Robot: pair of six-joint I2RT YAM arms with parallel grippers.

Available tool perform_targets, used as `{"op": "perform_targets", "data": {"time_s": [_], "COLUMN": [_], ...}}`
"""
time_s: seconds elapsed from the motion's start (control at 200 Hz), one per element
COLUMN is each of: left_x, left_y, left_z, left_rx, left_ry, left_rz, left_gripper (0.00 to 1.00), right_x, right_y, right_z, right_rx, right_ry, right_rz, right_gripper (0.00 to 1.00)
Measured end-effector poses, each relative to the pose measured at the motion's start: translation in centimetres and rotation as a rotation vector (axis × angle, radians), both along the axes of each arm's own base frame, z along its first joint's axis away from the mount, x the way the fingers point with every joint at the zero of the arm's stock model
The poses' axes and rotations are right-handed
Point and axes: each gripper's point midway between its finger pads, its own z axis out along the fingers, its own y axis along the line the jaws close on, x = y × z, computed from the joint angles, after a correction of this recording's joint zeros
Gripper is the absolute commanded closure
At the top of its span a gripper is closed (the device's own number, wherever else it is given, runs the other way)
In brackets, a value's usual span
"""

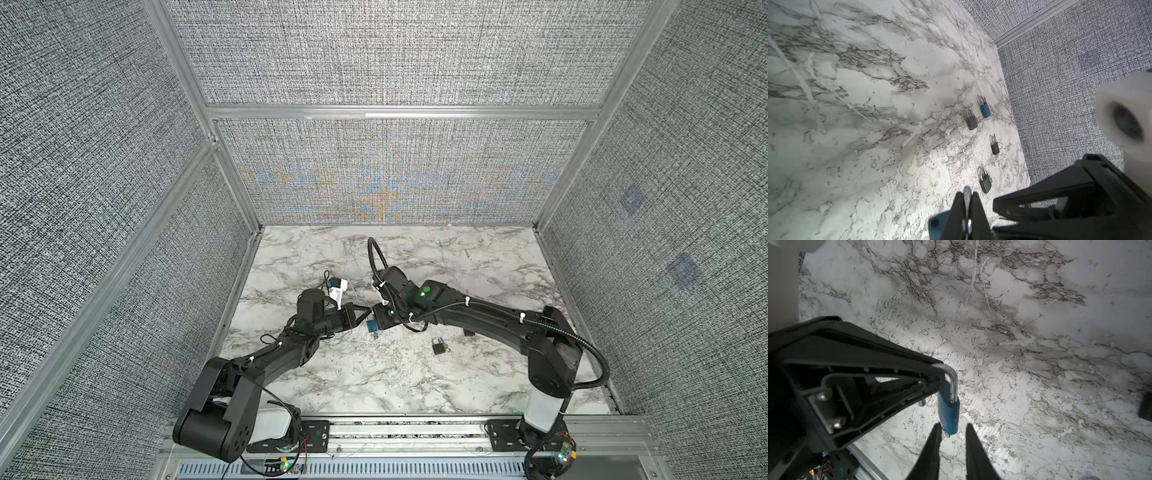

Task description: Lock with the key

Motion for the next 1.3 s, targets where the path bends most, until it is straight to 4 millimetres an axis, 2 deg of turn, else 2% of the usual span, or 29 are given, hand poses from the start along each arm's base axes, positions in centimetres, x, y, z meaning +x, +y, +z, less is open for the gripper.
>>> {"op": "perform_targets", "data": {"time_s": [0.15, 0.31, 0.48, 0.57, 0.77, 0.965, 1.3], "left_x": [-0.5, -0.4, -0.2, 0.0, 0.1, 0.3, 0.4], "left_y": [0.1, 0.2, 0.4, 0.6, 0.5, 0.3, 0.2], "left_z": [0.4, 2.9, 5.9, 6.9, 7.5, 7.8, 7.5], "left_rx": [-0.035, -0.083, -0.118, -0.122, -0.123, -0.122, -0.119], "left_ry": [0.028, -0.009, -0.065, -0.075, -0.060, -0.055, -0.032], "left_rz": [0.022, 0.064, 0.104, 0.130, 0.152, 0.162, 0.172], "left_gripper": [1.00, 1.00, 1.00, 1.00, 1.00, 1.00, 1.00], "right_x": [-0.2, -1.2, -2.2, -2.4, -1.3, -0.2, 0.3], "right_y": [-0.7, -1.7, -1.5, -1.2, -0.5, 0.1, 0.5], "right_z": [0.0, -0.4, 0.0, 0.5, 1.7, 2.3, 2.8], "right_rx": [0.034, 0.106, 0.208, 0.257, 0.313, 0.336, 0.351], "right_ry": [-0.023, -0.044, -0.091, -0.123, -0.210, -0.274, -0.309], "right_rz": [0.000, -0.001, 0.025, 0.029, 0.006, -0.013, -0.017], "right_gripper": [0.49, 0.49, 0.49, 0.49, 0.50, 0.63, 0.79]}}
